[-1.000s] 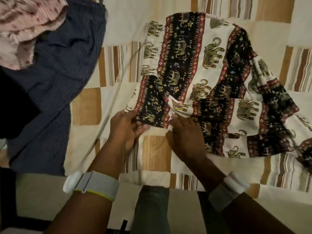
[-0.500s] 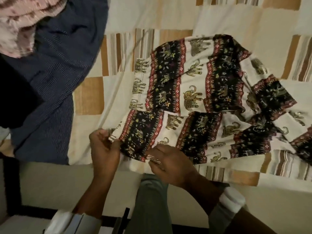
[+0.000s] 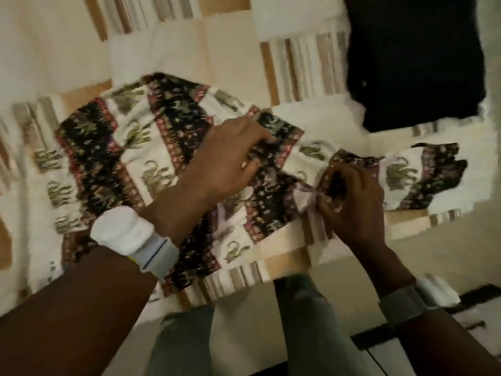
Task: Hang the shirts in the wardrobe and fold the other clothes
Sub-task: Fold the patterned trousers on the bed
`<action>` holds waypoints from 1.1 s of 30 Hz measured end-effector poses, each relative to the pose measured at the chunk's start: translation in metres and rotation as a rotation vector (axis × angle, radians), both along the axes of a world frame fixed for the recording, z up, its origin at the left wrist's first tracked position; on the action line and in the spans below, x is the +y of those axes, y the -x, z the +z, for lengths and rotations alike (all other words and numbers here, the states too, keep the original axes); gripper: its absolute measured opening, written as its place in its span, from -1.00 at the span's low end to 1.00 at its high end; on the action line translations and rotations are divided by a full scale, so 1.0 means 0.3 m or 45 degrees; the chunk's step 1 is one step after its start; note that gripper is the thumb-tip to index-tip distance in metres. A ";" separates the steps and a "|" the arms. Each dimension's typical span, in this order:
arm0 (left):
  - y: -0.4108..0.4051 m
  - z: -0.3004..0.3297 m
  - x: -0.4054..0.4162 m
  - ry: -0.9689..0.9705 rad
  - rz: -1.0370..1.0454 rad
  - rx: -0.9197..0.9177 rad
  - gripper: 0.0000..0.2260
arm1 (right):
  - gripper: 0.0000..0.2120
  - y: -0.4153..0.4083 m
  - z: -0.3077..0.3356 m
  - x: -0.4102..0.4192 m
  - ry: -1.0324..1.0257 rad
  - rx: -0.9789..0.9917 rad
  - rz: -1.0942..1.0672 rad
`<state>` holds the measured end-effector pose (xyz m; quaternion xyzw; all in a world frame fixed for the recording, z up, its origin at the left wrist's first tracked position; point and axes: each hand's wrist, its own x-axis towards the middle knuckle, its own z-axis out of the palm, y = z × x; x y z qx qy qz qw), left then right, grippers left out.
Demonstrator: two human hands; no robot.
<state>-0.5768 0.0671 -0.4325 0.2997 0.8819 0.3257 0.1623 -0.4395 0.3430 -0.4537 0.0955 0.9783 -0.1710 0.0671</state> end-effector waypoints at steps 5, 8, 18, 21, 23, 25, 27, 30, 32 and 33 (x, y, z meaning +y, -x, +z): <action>-0.009 -0.061 0.259 0.227 -0.323 -0.013 -0.47 | -0.32 -0.096 -0.027 0.291 -0.243 -0.106 0.012; -0.027 -0.096 0.342 0.448 -0.434 -0.049 -0.33 | -0.38 -0.136 -0.040 0.426 -0.295 -0.114 0.030; 0.046 -0.029 0.416 0.222 -0.122 -0.273 -0.69 | -0.78 -0.007 0.145 0.704 0.507 -0.029 -0.424; 0.122 0.034 0.440 0.011 0.224 -0.494 -0.79 | -0.80 0.159 0.212 0.767 0.898 0.187 -0.677; 0.179 0.052 0.457 -0.095 0.361 -0.515 -0.80 | -0.84 0.291 0.229 0.791 1.088 0.296 -0.693; 0.255 0.060 0.484 -0.114 0.426 -0.444 -0.79 | -0.82 0.436 0.207 0.817 1.093 0.377 -0.698; 0.345 0.051 0.502 -0.080 0.465 -0.338 -0.76 | -0.76 0.578 0.161 0.830 0.930 0.411 -0.684; 0.473 0.018 0.498 0.050 0.464 -0.259 -0.66 | -0.58 0.754 0.068 0.853 0.688 0.378 -0.672; 0.540 -0.006 0.466 0.132 0.465 -0.278 -0.62 | -0.52 0.841 0.023 0.858 0.672 0.380 -0.714; 0.557 -0.012 0.449 0.173 0.450 -0.304 -0.62 | -0.52 0.871 0.010 0.865 0.664 0.374 -0.737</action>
